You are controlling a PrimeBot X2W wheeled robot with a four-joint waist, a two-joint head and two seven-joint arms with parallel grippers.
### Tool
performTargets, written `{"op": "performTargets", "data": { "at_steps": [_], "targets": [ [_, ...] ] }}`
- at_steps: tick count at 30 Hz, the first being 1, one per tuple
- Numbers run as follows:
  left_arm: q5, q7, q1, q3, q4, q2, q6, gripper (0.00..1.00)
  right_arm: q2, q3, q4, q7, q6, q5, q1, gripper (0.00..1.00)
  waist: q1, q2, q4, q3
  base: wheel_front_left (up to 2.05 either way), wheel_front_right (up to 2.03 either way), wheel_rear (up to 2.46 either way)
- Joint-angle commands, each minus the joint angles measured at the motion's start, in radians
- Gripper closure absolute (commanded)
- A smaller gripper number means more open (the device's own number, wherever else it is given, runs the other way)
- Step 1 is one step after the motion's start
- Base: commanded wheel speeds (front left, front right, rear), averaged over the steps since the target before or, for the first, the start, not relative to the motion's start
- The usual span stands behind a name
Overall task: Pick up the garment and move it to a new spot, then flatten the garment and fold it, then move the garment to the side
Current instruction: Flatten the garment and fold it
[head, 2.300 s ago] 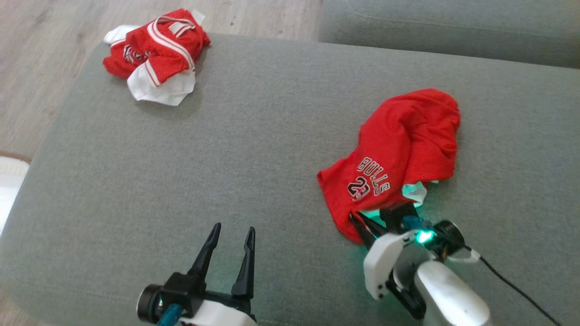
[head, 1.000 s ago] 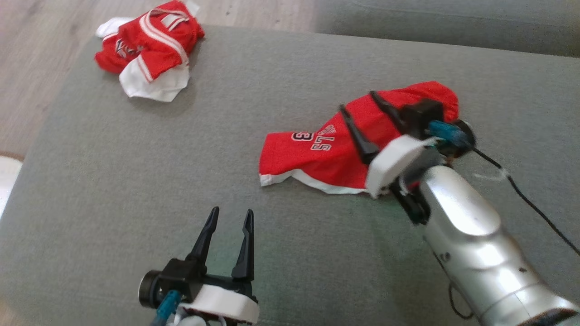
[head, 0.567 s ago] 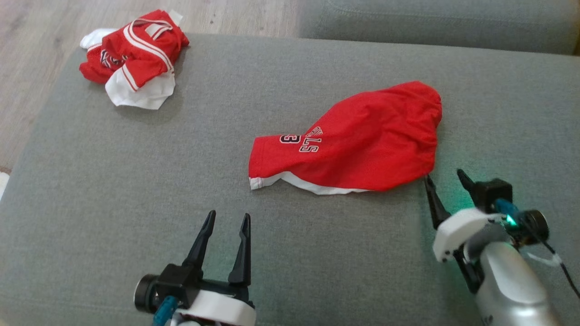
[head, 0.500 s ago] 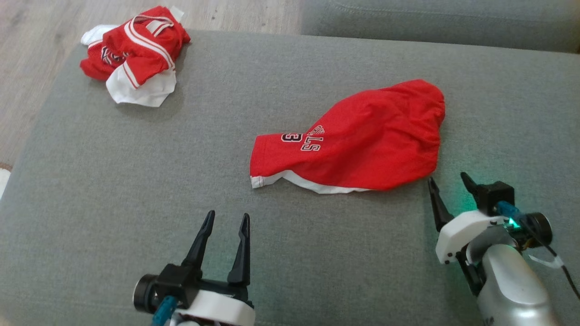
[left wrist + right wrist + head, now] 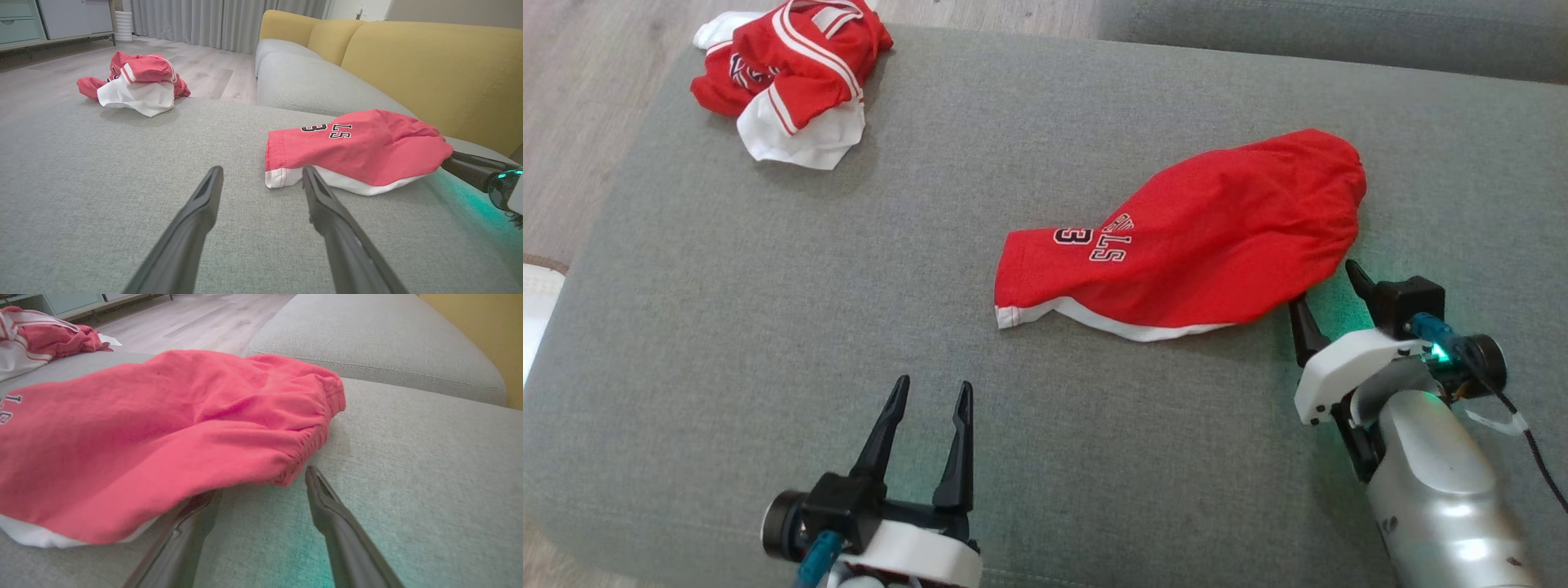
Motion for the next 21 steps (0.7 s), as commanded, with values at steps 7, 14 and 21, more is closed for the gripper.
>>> {"op": "performTargets", "data": {
  "at_steps": [7, 14, 21],
  "targets": [
    [0.001, -0.006, -0.024, 0.014, -0.028, 0.011, 0.002, 0.00, 0.018, 0.119, -0.023, -0.024, 0.008, 0.123, -0.073, 0.00, 0.0000, 0.0000, 0.002, -0.007, 0.00, 0.00, 0.00],
    [-0.001, -0.004, -0.033, 0.006, -0.029, 0.011, 0.001, 0.00, 0.018, 0.242, -0.020, 0.008, 0.008, 0.248, -0.141, 0.00, 0.0000, 0.0000, 0.013, 0.008, 0.00, 0.00, 0.00],
    [-0.004, -0.006, -0.046, 0.003, -0.023, 0.005, 0.002, 0.00, 0.016, 0.246, 0.076, 0.049, 0.008, 0.248, -0.218, 0.22, 0.0000, 0.0000, 0.044, 0.027, 0.00, 0.00, 0.00]
  ]
}}
